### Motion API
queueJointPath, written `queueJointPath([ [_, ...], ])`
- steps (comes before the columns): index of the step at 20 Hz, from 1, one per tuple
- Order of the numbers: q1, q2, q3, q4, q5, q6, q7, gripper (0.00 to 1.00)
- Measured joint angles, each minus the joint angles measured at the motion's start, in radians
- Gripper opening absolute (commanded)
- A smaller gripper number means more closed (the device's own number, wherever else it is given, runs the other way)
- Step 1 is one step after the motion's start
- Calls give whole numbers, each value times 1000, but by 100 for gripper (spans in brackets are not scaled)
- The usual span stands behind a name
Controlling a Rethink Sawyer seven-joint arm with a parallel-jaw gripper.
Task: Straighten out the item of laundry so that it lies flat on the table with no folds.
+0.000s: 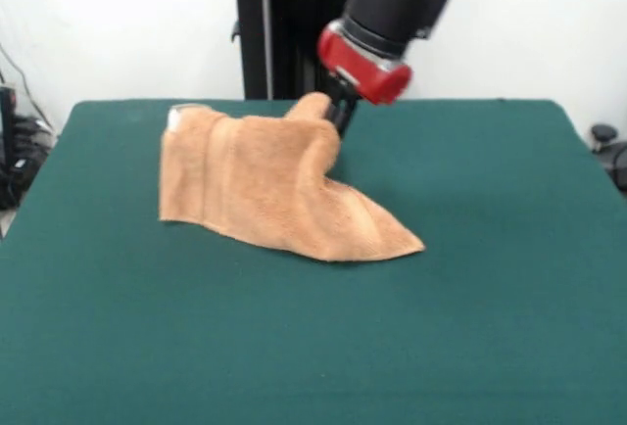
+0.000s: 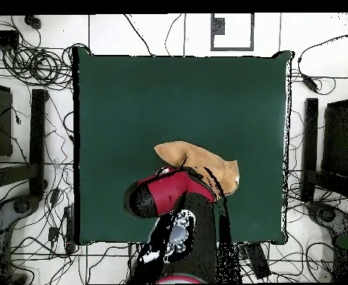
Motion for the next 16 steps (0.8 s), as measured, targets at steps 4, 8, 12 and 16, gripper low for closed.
queueJointPath([
  [4,66,72,-36,-69,73,46,0,0],
  [8,83,137,-53,-124,131,58,0,0],
  [12,67,198,-66,-156,161,33,0,0],
  [16,43,267,-83,-178,164,-44,0,0],
])
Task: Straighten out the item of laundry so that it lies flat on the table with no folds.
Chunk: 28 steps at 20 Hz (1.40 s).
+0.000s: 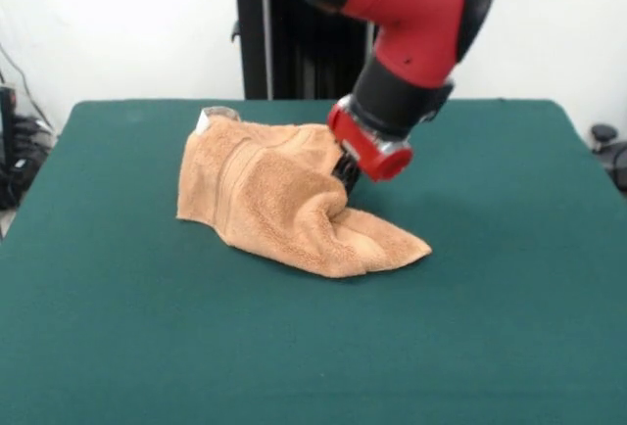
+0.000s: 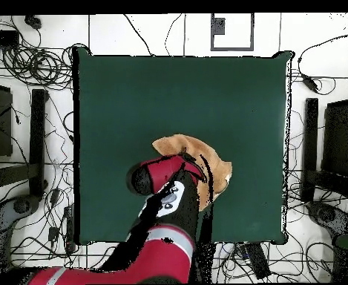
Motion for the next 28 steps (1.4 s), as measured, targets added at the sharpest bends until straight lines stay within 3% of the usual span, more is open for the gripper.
queueJointPath([
  [13,-18,29,-36,-5,1,-88,0,0],
  [14,-33,30,-36,-5,1,-98,0,100],
  [28,-71,30,-37,-5,1,-117,0,100],
])
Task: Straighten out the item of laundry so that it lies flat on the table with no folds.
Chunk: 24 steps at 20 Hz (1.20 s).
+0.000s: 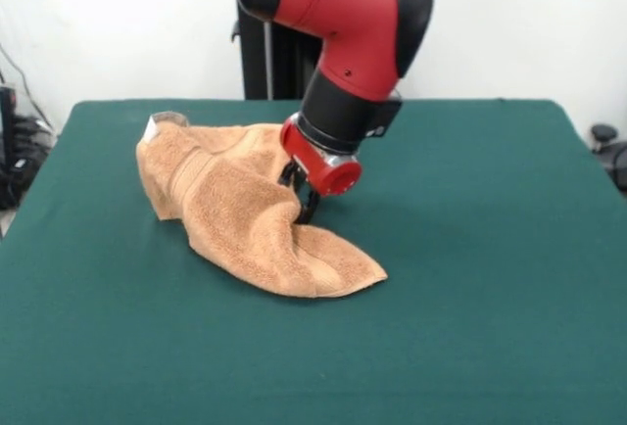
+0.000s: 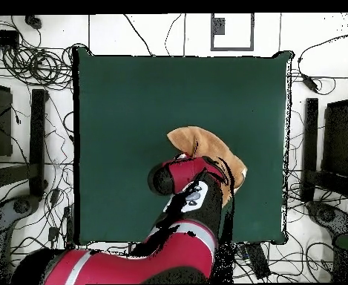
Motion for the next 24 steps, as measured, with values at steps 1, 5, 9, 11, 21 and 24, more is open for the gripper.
queueJointPath([
  [1,-4,-2,2,1,0,0,0,100],
  [5,-49,-36,27,25,-1,0,0,100],
  [9,-128,-125,52,82,-1,10,0,100],
  [11,-148,-156,53,97,-2,22,0,100],
  [21,-239,-307,98,145,-10,137,0,100],
  [24,-250,-311,109,148,-21,134,0,100],
])
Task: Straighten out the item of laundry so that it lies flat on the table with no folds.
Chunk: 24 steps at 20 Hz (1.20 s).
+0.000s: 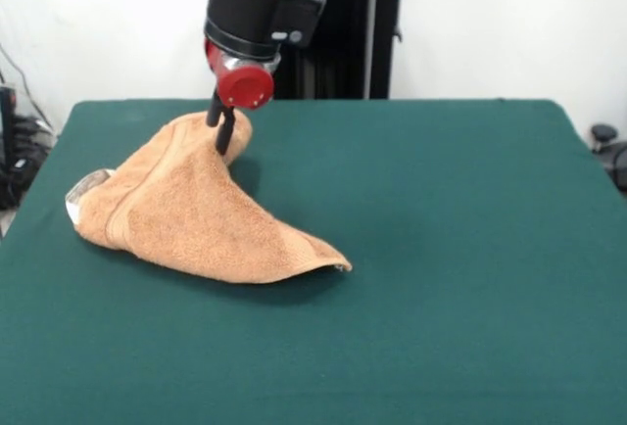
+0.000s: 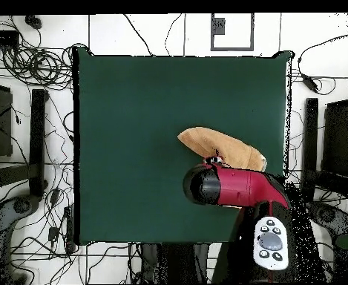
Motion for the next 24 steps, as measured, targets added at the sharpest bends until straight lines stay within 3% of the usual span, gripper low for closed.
queueJointPath([
  [24,-18,37,89,4,-91,-48,0,100],
])
